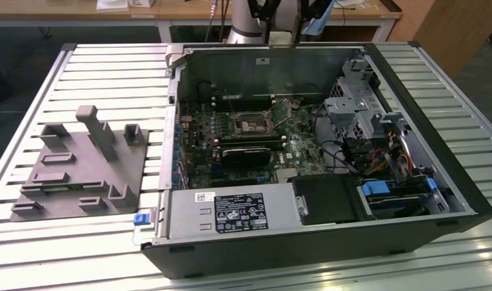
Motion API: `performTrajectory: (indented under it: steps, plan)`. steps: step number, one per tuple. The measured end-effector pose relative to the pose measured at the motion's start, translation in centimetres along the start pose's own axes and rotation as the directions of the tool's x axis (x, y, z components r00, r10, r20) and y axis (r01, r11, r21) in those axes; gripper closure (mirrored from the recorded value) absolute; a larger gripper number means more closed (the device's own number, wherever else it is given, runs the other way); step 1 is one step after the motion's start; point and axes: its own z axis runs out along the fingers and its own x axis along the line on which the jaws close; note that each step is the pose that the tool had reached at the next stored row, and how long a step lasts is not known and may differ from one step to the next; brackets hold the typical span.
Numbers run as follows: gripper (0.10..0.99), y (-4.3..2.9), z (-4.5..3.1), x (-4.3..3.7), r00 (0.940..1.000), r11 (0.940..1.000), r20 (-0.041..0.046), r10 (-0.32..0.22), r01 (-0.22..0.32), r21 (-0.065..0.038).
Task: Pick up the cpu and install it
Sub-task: 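Place the cpu into insertion slot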
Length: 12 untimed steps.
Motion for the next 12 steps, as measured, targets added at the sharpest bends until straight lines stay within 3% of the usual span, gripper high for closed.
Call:
performTrajectory:
  steps: [5, 12]
  plan:
    - [0.561, 0.0, 0.12, 0.0, 0.9968, 0.9968, 0.0055, 0.08, -0.08, -0.001]
    - [0.561, -0.01, 0.36, 0.0, 0.9801, 0.9802, 0.0138, 0.198, -0.198, -0.003]
